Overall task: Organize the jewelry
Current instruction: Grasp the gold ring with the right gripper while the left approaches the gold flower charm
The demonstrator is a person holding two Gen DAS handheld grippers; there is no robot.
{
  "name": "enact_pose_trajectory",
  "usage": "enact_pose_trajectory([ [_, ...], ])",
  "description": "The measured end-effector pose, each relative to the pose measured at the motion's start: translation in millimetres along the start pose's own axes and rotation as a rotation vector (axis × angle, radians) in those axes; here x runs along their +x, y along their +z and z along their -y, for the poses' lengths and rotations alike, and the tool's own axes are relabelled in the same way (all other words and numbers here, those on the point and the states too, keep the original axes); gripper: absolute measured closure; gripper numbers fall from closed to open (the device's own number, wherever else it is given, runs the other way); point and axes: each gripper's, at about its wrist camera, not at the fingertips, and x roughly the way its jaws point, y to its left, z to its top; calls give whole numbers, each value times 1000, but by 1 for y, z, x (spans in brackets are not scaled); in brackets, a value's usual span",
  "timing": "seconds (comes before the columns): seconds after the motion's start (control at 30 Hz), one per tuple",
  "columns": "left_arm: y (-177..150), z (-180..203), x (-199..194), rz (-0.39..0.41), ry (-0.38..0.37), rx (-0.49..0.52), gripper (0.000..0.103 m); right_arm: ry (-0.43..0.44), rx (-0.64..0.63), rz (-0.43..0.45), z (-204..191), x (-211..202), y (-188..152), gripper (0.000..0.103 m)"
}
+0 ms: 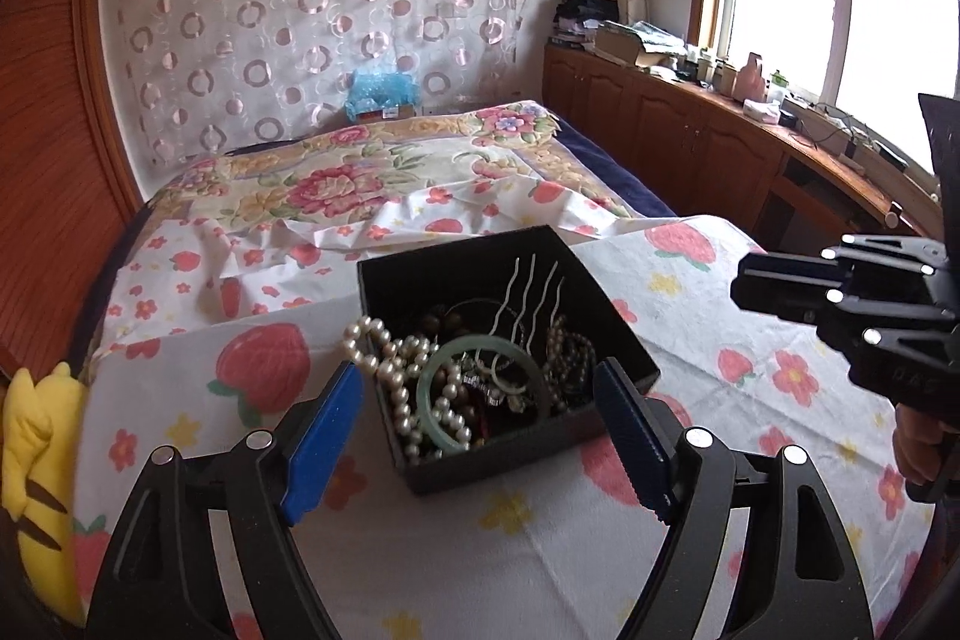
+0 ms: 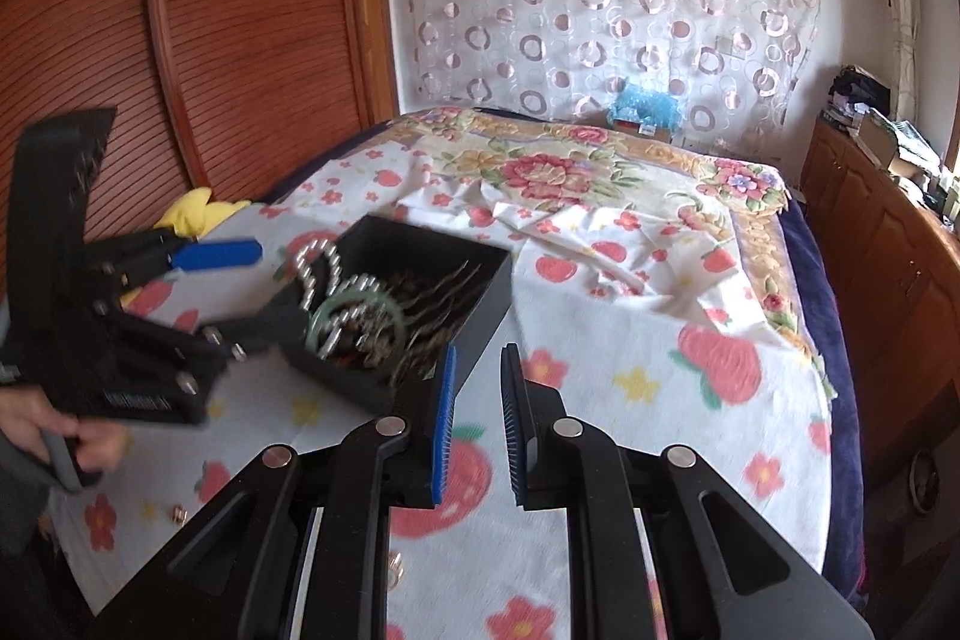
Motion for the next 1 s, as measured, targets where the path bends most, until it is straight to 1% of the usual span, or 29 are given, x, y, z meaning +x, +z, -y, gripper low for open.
enact_pose_trajectory([
  [0.07,-8,-1,-9,-3,-11,-8,27,7,-6,-12,-5,0,-9,86],
  [0.17,-20,-2,-23,4,-10,-1,27,19,-13,-28,-11,1,-24,73],
  [0.2,-24,-2,-28,8,-8,-1,27,24,-15,-34,-14,1,-31,72],
  [0.4,-43,-4,-49,19,5,-6,27,26,-33,-72,-23,2,-54,72],
  [0.57,-54,0,-57,17,12,0,27,23,-40,-94,-27,3,-68,72],
  [0.63,-58,-1,-60,15,8,-2,27,24,-39,-105,-26,4,-72,68],
  [0.67,-60,-2,-62,13,5,-5,27,25,-38,-111,-26,5,-74,63],
  [0.7,-63,-2,-63,12,4,-8,27,26,-37,-119,-26,7,-76,62],
  [0.8,-71,-4,-64,-3,-1,-17,27,27,-41,-143,-28,12,-82,62],
  [0.9,-82,-5,-60,-34,-13,-28,27,38,-57,-171,-34,17,-87,62],
  [1.0,-96,-5,-55,-74,-37,-37,27,25,-92,-197,-41,23,-90,62],
])
